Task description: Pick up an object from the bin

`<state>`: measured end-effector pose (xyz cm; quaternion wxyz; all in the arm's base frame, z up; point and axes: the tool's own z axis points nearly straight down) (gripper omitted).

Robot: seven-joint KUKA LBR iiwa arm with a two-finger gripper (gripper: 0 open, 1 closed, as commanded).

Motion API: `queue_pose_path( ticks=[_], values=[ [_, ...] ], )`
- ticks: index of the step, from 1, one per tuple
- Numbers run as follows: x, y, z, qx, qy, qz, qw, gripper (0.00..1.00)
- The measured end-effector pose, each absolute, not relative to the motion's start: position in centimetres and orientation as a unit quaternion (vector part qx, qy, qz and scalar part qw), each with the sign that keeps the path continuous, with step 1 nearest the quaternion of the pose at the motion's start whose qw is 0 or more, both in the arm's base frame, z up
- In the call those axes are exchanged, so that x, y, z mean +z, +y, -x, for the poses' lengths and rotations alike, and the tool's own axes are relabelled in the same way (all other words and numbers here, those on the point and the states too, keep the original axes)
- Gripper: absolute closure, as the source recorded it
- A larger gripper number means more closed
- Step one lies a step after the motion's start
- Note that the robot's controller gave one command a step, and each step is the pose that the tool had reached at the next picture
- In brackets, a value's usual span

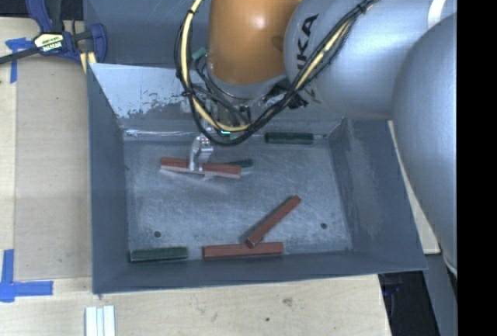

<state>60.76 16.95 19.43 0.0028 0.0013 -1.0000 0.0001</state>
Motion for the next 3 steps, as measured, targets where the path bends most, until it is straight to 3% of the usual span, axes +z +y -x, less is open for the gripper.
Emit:
queue_pose_path(
  ticks=[1,2,3],
  values=[
    [19.9,16.9,-60.9,-0.001,-1.000,0.000,-0.001,0.00],
    [7.8,15.8,-58.3,-0.003,-1.000,-0.016,-0.008,1.00],
    [7.8,15.8,-58.3,-0.003,-1.000,-0.016,-0.008,1.00]
  ],
)
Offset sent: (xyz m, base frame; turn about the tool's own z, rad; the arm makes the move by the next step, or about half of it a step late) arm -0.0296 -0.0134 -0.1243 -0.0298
